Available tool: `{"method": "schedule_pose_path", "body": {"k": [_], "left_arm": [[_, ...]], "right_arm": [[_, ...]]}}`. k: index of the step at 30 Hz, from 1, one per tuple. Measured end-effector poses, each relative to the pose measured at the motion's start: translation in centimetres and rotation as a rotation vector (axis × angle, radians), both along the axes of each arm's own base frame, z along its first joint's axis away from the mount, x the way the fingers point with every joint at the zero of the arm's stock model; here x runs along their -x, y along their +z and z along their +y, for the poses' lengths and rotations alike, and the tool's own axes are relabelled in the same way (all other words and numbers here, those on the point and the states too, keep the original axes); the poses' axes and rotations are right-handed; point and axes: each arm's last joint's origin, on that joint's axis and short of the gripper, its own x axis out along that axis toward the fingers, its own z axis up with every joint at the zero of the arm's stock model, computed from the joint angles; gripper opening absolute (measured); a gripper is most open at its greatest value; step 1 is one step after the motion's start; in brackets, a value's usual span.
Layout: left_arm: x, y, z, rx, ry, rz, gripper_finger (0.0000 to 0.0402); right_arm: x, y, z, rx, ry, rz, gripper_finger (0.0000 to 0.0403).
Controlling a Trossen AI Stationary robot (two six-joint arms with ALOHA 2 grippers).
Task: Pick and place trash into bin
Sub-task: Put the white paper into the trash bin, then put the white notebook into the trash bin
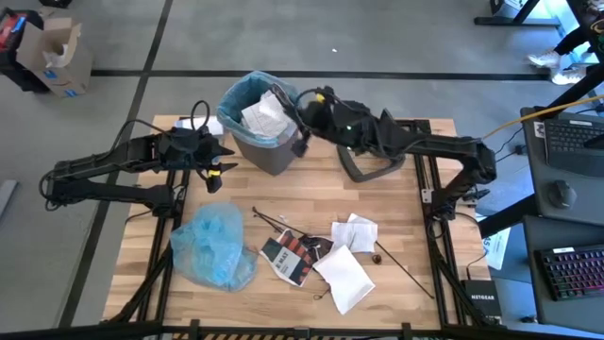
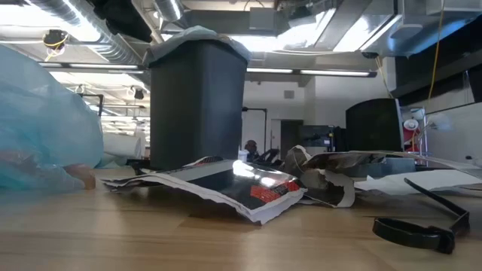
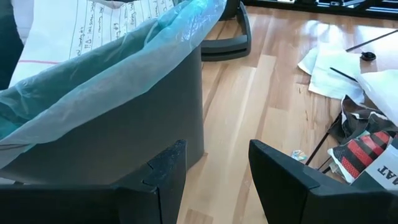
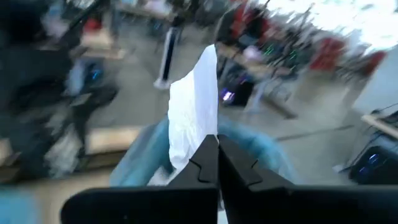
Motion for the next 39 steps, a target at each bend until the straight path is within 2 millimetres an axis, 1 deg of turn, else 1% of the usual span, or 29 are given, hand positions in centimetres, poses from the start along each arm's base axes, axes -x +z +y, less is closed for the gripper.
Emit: {"method": "schedule_pose_path", "body": {"k": [3,6,8,11,14,17,20,22,25,28,30,33,36,39], "left_arm": [[0.0,0.0,0.0,0.004,0.003,-0.001,0.0166],[0.0,0.0,0.0,0.005,0.004,-0.004,0.0166],[0.0,0.0,0.0,0.009,0.006,-0.007,0.0166],[0.0,0.0,0.0,0.024,0.017,-0.009,0.0166],[0.0,0.0,0.0,0.027,0.018,-0.010,0.0166],[0.0,0.0,0.0,0.027,0.019,-0.009,0.0166],[0.0,-0.1,0.0,0.030,0.020,-0.005,0.0166],[0.1,-0.1,0.0,0.034,0.022,0.002,0.0166],[0.1,-0.2,0.0,0.035,0.022,0.006,0.0166],[0.1,-0.2,0.0,0.038,0.024,0.010,0.0166],[0.2,-0.3,0.0,0.043,0.024,0.019,0.0166],[0.1,-0.3,-0.2,0.069,-0.018,0.013,0.0166],[0.0,-0.3,-0.4,0.106,-0.081,0.003,0.0166],[-0.3,-0.4,-0.4,0.144,-0.095,0.005,0.0166]], "right_arm": [[-1.4,-0.7,-1.5,0.032,-0.044,-0.070,0.0001],[-2.2,-1.9,-2.6,0.029,-0.081,-0.049,0.0017],[-2.3,-2.3,-2.8,0.013,-0.104,-0.027,0.0043],[-2.1,-2.3,-2.6,-0.003,-0.109,-0.020,0.0101],[-1.7,-1.6,-1.7,-0.004,-0.089,-0.022,0.0165],[-0.4,-0.4,-0.5,-0.005,-0.065,-0.015,0.0215],[1.0,0.3,1.3,-0.024,-0.001,0.059,0.0246],[1.6,-0.1,2.6,-0.067,0.069,0.135,0.0257],[2.0,-1.7,4.2,-0.162,0.155,0.288,0.0260],[1.9,-4.5,5.4,-0.249,0.162,0.420,0.0254],[1.7,-7.0,6.1,-0.293,0.148,0.510,0.0246],[1.3,-10.2,6.9,-0.357,0.127,0.559,0.0232],[1.2,-12.7,7.9,-0.403,0.130,0.574,0.0220],[1.5,-15.0,8.8,-0.427,0.150,0.594,0.0211]]}}
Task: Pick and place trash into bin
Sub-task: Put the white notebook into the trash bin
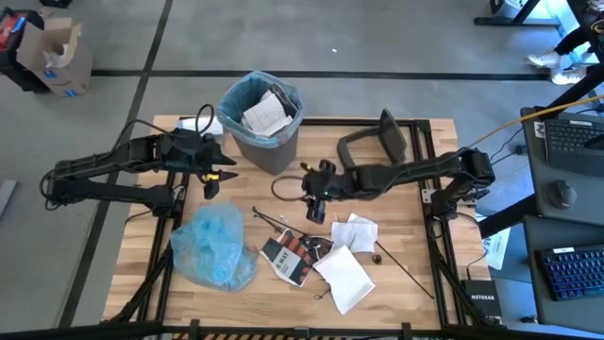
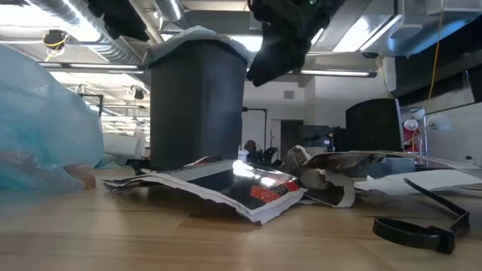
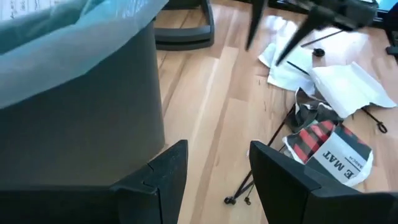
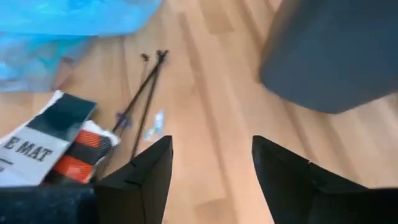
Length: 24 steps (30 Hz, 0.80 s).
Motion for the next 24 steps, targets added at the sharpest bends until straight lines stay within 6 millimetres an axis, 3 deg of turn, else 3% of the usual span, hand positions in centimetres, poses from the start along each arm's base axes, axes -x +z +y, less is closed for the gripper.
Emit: {"method": "schedule_pose_path", "body": {"k": [7,12,20,24], "left_arm": [[-1.4,-0.8,0.3,0.034,0.015,0.052,0.0166],[-3.4,-1.9,0.1,0.079,0.009,0.100,0.0166],[-6.6,-3.1,-1.0,0.149,-0.010,0.092,0.0166],[-7.5,-3.5,-1.7,0.187,-0.012,0.083,0.0166]], "right_arm": [[0.9,-3.3,1.3,-0.050,0.040,0.010,0.0205],[2.6,-4.8,3.7,-0.148,0.102,0.166,0.0205],[7.6,-6.0,7.4,-0.077,0.052,0.530,0.0204],[11.0,-6.1,7.6,-0.052,-0.035,0.518,0.0204]]}}
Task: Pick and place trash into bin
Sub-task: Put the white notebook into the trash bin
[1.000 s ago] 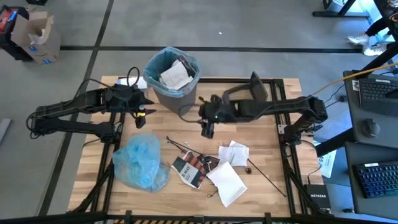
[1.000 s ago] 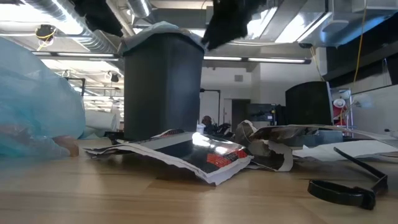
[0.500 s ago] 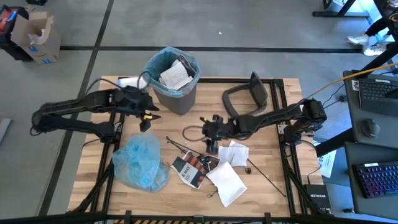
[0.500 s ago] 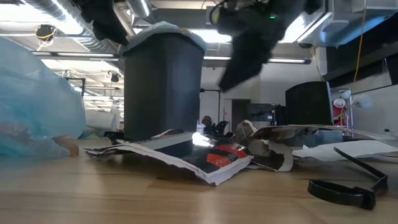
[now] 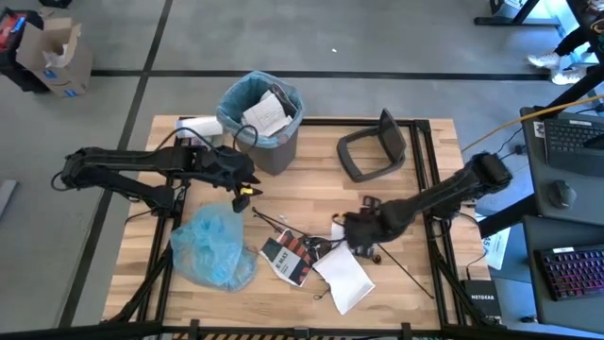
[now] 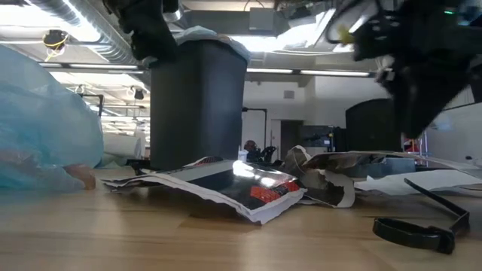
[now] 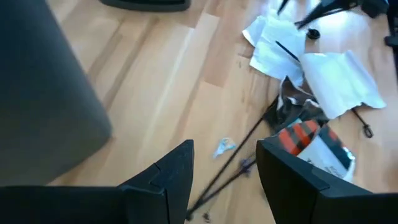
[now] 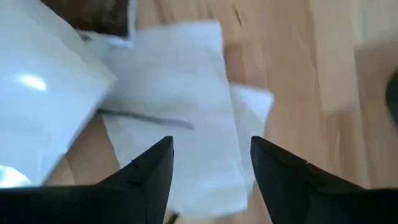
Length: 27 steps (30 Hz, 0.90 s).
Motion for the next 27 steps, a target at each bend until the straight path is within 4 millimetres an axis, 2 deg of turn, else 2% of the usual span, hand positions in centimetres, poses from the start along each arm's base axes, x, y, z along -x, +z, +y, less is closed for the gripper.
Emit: {"method": "schedule_pose_path", "body": {"k": [5,8,13,16,20,27], "left_arm": [[-0.2,-0.1,-1.0,0.062,0.009,-0.007,0.0166],[-0.2,0.0,-1.6,0.087,0.010,-0.009,0.0166],[-0.2,0.0,-2.1,0.064,0.028,-0.012,0.0166],[-0.2,0.0,-2.1,0.050,0.026,-0.011,0.0166],[-0.2,0.0,-2.2,0.064,0.038,-0.012,0.0166],[-0.2,0.0,-2.2,0.068,0.041,-0.013,0.0166]], "right_arm": [[4.9,-0.3,-1.0,-0.096,-0.189,-0.147,0.0204],[7.7,-1.0,-2.1,-0.186,-0.366,-0.244,0.0204],[11.1,-3.0,-3.5,-0.334,-0.654,-0.368,0.0204],[12.0,-4.8,-3.8,-0.414,-0.752,-0.416,0.0204],[12.2,-6.6,-4.1,-0.484,-0.812,-0.478,0.0204],[11.5,-7.5,-3.6,-0.561,-0.755,-0.526,0.0204]]}}
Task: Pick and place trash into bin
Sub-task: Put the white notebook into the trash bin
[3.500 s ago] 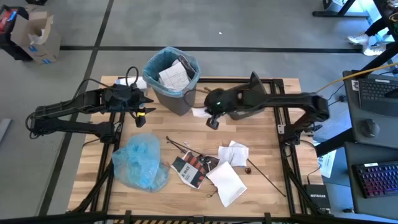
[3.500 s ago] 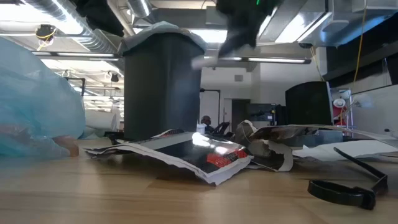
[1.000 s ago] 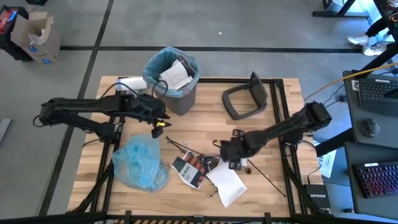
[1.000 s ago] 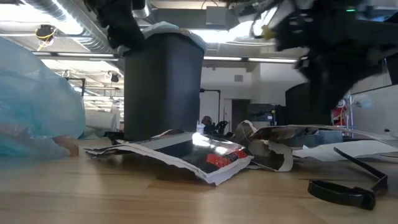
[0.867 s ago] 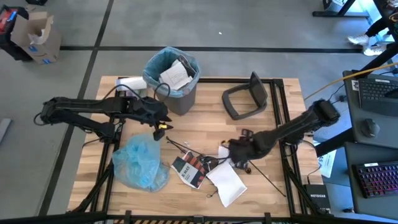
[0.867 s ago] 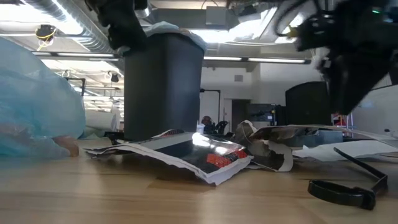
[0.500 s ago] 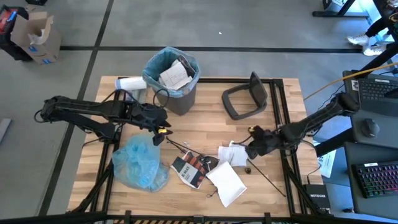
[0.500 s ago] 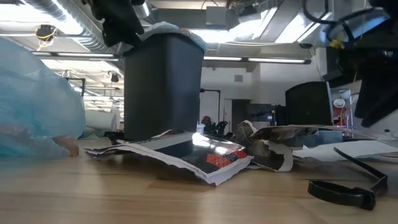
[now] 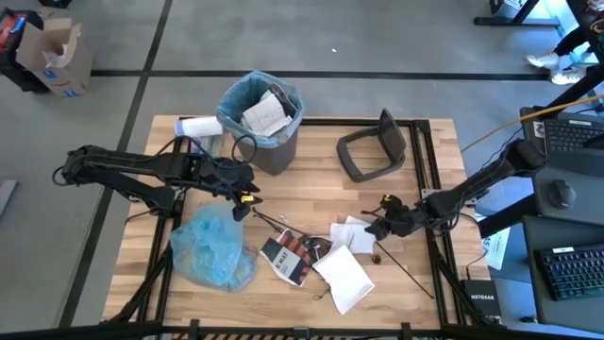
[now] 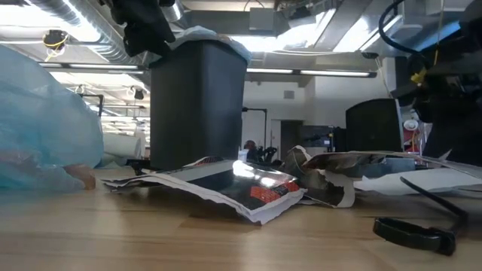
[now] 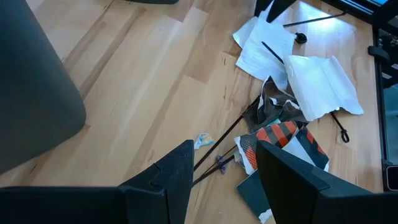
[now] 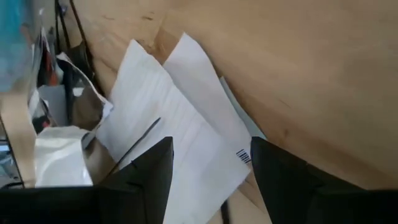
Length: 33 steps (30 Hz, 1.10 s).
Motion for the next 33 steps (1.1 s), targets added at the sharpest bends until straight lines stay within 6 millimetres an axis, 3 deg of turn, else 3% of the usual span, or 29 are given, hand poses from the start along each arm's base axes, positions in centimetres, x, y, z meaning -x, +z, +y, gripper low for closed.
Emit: {"method": "schedule_pose_path", "body": {"k": [12,15,20,22,29,33], "left_arm": [[0.0,0.0,0.0,-0.002,-0.001,-0.003,0.0166],[0.0,0.0,0.0,-0.001,0.001,-0.003,0.0166],[0.0,0.0,0.0,-0.002,0.001,-0.004,0.0166],[0.0,0.0,0.0,-0.002,0.001,-0.003,0.0166],[0.0,0.1,0.0,0.007,0.009,-0.008,0.0166],[0.0,0.1,0.0,0.014,0.015,-0.009,0.0166]], "right_arm": [[-2.0,-1.8,1.0,0.055,0.062,-0.013,0.0194],[-2.5,-1.9,1.3,0.099,0.096,-0.003,0.0156],[-3.3,-2.0,1.6,0.174,0.151,0.022,0.0039],[-3.6,-1.7,1.7,0.219,0.177,0.022,0.0011],[-5.3,1.2,2.5,0.347,0.251,0.074,0.0002],[-7.2,5.1,3.3,0.474,0.315,0.089,0.0001]]}}
